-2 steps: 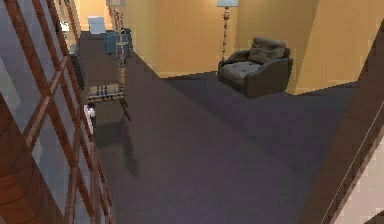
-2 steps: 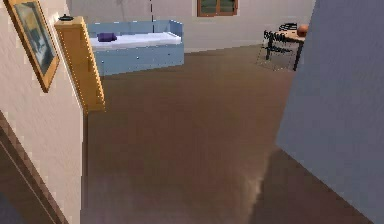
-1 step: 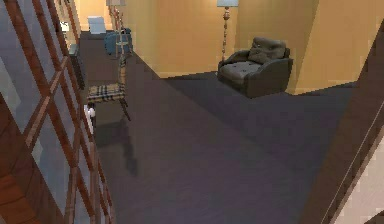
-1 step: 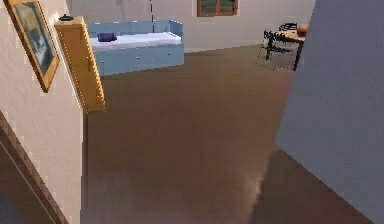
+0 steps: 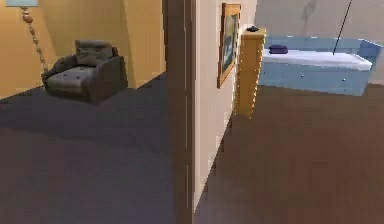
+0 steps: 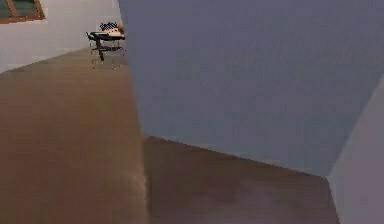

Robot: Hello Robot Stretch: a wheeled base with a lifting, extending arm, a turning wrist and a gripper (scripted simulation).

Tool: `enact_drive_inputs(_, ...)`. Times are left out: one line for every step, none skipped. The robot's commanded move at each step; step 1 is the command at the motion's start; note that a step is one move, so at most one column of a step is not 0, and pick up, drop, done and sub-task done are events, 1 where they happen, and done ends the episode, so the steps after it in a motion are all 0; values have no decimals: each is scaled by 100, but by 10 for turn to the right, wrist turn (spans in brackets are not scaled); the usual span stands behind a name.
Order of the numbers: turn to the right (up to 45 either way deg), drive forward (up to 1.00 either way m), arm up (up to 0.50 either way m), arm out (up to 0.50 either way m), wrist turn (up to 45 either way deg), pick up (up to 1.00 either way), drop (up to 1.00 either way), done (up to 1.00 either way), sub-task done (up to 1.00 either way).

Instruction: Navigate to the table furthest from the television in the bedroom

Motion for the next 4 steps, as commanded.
enact_drive_inputs(450, 0, 0, 0, 0, 0, 0, 0, 0)
enact_drive_inputs(180, 0, 0, 0, 0, 0, 0, 0, 0)
enact_drive_inputs(0, 30, 0, 0, 0, 0, 0, 0, 0)
enact_drive_inputs(-450, 0, 0, 0, 0, 0, 0, 0, 0)
